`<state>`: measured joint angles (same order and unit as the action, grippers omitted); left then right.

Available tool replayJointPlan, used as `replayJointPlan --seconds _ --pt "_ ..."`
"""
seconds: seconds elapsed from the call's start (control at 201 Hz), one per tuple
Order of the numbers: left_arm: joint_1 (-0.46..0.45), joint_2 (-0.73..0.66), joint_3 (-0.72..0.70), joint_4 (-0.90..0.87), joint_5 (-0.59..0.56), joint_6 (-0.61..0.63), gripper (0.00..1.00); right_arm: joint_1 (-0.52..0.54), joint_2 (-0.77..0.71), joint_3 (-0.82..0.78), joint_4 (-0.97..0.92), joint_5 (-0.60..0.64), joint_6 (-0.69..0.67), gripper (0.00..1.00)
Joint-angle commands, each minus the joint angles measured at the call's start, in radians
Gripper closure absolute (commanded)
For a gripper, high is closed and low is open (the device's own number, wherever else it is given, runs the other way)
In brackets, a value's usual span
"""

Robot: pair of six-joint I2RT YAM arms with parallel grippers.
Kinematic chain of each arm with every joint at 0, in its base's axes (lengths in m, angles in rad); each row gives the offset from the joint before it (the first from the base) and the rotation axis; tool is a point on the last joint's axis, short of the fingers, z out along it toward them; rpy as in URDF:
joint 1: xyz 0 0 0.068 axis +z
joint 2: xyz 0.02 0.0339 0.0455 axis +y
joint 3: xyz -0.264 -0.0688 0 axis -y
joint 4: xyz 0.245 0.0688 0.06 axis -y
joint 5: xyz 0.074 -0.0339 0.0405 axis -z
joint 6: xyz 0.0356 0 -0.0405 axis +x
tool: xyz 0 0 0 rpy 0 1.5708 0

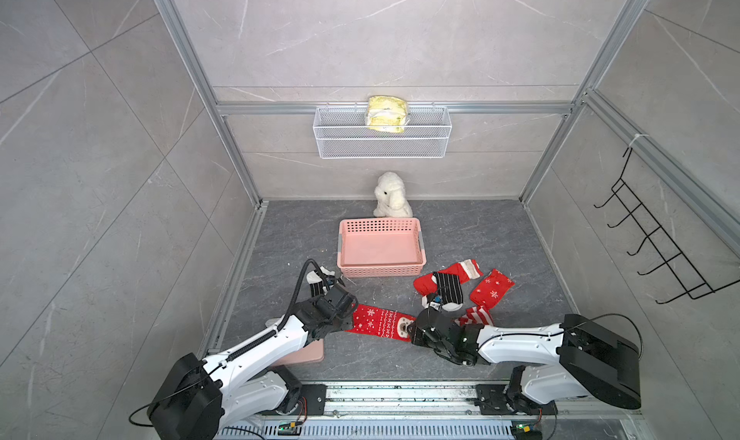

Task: Place the socks together as a pair
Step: Pick up a pair of socks from the center of the board.

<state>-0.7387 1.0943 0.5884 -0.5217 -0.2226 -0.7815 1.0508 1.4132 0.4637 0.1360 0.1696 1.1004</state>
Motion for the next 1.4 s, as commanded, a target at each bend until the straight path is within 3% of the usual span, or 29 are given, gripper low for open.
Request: replayJointPlan --seconds 0.0,0.09,0.333,0.756,0.96,1.304,1.398 --pt "0.007 -0.020 0.001 0.010 0.013 -0.020 0.44 0.004 0.004 -0.015 -0.004 0.021 0.005 0.84" --pt "0.008 -0.022 0.001 0.017 0.014 -0.012 0.43 0.005 -0.023 0.011 -0.070 0.031 -0.020 1.00" --pt "0.016 0.007 -0.013 0.091 0.049 -0.023 0.36 0.000 -0.120 0.096 -0.287 0.083 -0.135 1.00" --pt "0.041 0.122 -0.047 0.234 0.124 -0.064 0.38 -0.079 -0.161 0.119 -0.366 0.024 -0.247 1.00" --pt "0.042 0.182 -0.060 0.285 0.153 -0.094 0.54 -0.113 -0.171 0.114 -0.371 -0.010 -0.260 1.00" --pt "0.041 0.236 -0.079 0.322 0.179 -0.122 0.59 -0.130 -0.169 0.107 -0.367 -0.018 -0.270 1.00" --pt "0.042 0.244 -0.083 0.339 0.204 -0.126 0.70 -0.132 -0.163 0.104 -0.359 -0.019 -0.269 1.00"
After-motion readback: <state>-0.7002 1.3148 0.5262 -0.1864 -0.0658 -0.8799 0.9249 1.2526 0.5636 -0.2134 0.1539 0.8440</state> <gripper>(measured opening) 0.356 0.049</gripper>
